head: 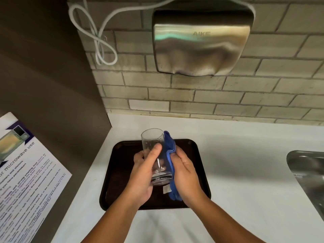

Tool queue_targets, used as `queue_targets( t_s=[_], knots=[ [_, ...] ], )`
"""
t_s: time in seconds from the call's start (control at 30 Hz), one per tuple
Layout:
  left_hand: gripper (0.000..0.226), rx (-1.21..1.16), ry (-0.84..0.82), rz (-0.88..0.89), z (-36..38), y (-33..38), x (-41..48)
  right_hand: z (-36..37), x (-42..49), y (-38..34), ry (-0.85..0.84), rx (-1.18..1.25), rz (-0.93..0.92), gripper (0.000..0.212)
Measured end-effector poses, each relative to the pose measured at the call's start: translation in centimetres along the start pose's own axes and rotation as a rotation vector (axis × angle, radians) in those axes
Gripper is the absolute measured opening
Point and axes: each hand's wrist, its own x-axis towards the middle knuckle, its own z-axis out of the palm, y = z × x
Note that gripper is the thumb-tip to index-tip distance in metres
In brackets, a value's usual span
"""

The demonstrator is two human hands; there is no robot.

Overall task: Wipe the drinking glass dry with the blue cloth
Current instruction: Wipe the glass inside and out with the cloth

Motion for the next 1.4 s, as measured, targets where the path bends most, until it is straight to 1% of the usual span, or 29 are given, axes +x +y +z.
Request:
queue_targets(
  t_s=[0.07, 0.1, 0.17, 0.23, 0.3, 0.33, 0.37, 0.4, 0.47, 0.5, 0.57, 0.63, 0.77, 0.83, 0.93, 1.03, 1.1, 1.17, 1.27, 1.3, 1.4],
  knots=[
    [0.096, -0.01, 0.008, 0.003, 0.0, -0.2, 0.1, -0.3, 0.5, 0.0, 0.022, 0.025, 0.1, 0.037],
    [0.088, -0.018, 0.023, 0.013, -0.1, -0.2, 0.1, -0.4, 0.5, 0.0, 0.016, 0.014, 0.103, 0.037],
    [0.074, -0.023, 0.048, 0.024, -0.3, -0.1, 0.5, -0.5, -0.1, -0.3, -0.013, -0.067, -0.005, 0.039],
    [0.059, 0.006, 0.044, 0.029, -0.5, 0.1, 1.0, -0.5, -1.2, -0.2, -0.09, -0.249, -0.183, 0.044],
    [0.049, 0.033, 0.039, 0.038, -0.6, 0.3, 1.3, -0.5, -2.0, 0.2, -0.137, -0.423, -0.319, 0.046],
    [0.046, 0.029, 0.043, 0.038, -0.6, 0.4, 1.4, -0.7, -1.9, 0.4, -0.128, -0.442, -0.332, 0.047],
    [0.044, 0.022, 0.043, 0.037, -0.5, 0.5, 1.4, -0.8, -1.6, 0.4, -0.099, -0.404, -0.303, 0.047],
    [0.042, 0.017, 0.032, 0.035, -0.2, 0.6, 1.4, -0.8, -1.1, 0.3, -0.062, -0.345, -0.236, 0.047],
    [0.042, 0.021, 0.0, 0.033, 0.4, 0.9, 1.4, -0.8, -0.1, 0.2, -0.029, -0.252, -0.12, 0.045],
    [0.044, 0.026, -0.004, 0.031, 0.6, 1.0, 1.4, -0.8, 0.0, 0.1, -0.021, -0.234, -0.11, 0.045],
    [0.046, 0.029, 0.001, 0.019, 0.9, 1.3, 1.4, -0.5, -0.4, -0.3, -0.03, -0.253, -0.151, 0.046],
    [0.046, 0.025, 0.004, 0.004, 1.1, 1.5, 1.5, -0.8, -0.6, -0.3, -0.08, -0.316, -0.25, 0.048],
    [0.049, 0.004, -0.002, -0.025, 1.3, 1.5, 1.6, -1.3, 0.4, -0.5, -0.04, -0.216, -0.166, 0.046],
    [0.047, -0.009, 0.004, -0.037, 1.5, 1.5, 1.8, -1.1, -0.1, -0.8, -0.042, -0.231, -0.189, 0.046],
    [0.039, -0.045, 0.019, -0.048, 1.5, 1.7, 2.0, -1.3, -0.9, -0.7, -0.096, -0.314, -0.274, 0.045],
    [0.039, -0.056, 0.02, -0.072, 1.9, 1.8, 1.8, -1.7, 0.0, -0.6, -0.067, -0.193, -0.15, 0.043],
    [0.042, -0.05, 0.03, -0.091, 2.1, 1.7, 1.7, -1.7, 0.3, -1.0, -0.038, -0.14, -0.099, 0.045],
    [0.043, -0.053, 0.032, -0.092, 2.1, 1.7, 1.7, -1.4, -0.2, -1.1, -0.049, -0.172, -0.115, 0.041],
    [0.049, -0.081, 0.035, -0.072, 1.9, 1.9, 1.6, -1.0, -1.3, -1.0, -0.106, -0.287, -0.233, 0.043],
    [0.05, -0.089, 0.028, -0.073, 1.8, 2.0, 1.5, -1.2, -1.2, -0.8, -0.106, -0.279, -0.241, 0.043],
    [0.048, -0.103, 0.034, -0.102, 2.0, 2.0, 1.2, -1.3, -0.6, -1.0, -0.054, -0.128, -0.132, 0.044]
  ],
)
